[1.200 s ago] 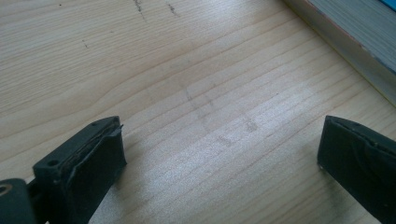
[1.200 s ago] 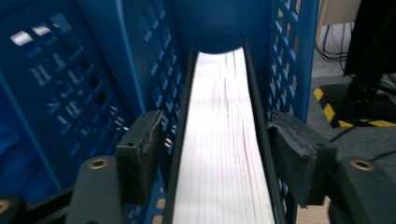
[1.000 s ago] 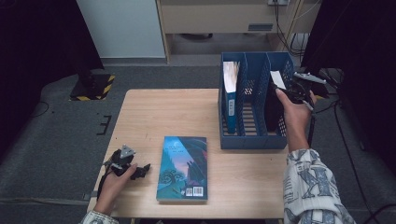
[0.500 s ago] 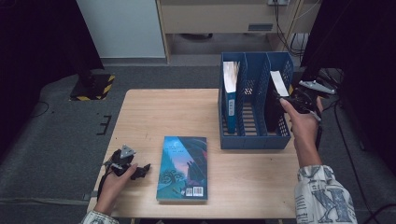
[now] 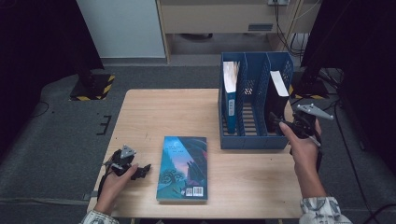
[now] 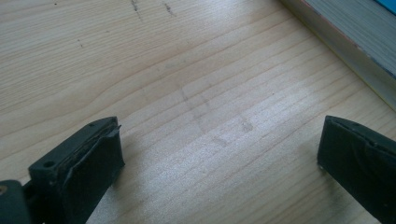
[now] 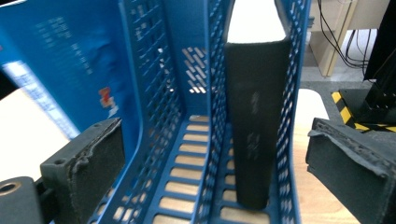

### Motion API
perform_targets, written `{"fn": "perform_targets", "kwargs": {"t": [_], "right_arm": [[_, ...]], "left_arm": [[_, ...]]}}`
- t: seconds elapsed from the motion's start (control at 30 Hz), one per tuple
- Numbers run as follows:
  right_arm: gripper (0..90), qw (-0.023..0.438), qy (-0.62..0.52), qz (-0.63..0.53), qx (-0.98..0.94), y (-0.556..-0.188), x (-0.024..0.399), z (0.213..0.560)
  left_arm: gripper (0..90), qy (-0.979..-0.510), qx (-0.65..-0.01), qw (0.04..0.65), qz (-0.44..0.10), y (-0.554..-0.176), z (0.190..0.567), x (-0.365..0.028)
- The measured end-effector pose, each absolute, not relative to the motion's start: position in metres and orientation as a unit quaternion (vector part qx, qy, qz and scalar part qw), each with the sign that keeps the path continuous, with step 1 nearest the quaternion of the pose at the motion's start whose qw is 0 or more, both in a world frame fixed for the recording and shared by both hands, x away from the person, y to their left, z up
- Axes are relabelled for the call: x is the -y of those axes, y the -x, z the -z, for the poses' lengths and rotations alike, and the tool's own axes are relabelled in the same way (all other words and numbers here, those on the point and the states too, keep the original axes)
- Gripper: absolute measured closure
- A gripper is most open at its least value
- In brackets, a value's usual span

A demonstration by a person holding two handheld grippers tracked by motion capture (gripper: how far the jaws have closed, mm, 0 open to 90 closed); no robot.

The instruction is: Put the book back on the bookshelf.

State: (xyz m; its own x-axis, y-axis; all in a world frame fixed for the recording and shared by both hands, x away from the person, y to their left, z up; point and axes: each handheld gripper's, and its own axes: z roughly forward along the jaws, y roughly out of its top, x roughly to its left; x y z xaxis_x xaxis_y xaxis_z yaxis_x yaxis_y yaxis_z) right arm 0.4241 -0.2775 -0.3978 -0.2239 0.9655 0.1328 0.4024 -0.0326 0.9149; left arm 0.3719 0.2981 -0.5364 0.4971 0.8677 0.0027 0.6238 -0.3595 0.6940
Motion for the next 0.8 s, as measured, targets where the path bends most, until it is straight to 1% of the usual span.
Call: {"fn": "perform_targets", "kwargs": {"t": [0.13,0.23,0.4,0.47,0.8], "right_arm": [[5.7,0.292,-0.538,-0.476,-0.632,-0.411,0.266,0.406],[6.3,0.295,-0.525,-0.475,-0.642,-0.405,0.254,0.413],[8.2,0.287,-0.514,-0.477,-0.652,-0.397,0.234,0.422],[8.0,0.271,-0.504,-0.475,-0.668,-0.395,0.223,0.426],[8.8,0.235,-0.464,-0.46,-0.72,-0.378,0.17,0.449]], "left_arm": [[0.0,-0.806,-0.466,0.315,-0.182,-0.373,0.535,-0.296],[0.0,-0.805,-0.466,0.318,-0.183,-0.372,0.535,-0.296],[0.0,-0.804,-0.463,0.323,-0.185,-0.371,0.536,-0.295],[0.0,-0.805,-0.461,0.324,-0.185,-0.372,0.536,-0.295],[4.1,-0.798,-0.464,0.344,-0.171,-0.371,0.53,-0.295]]}}
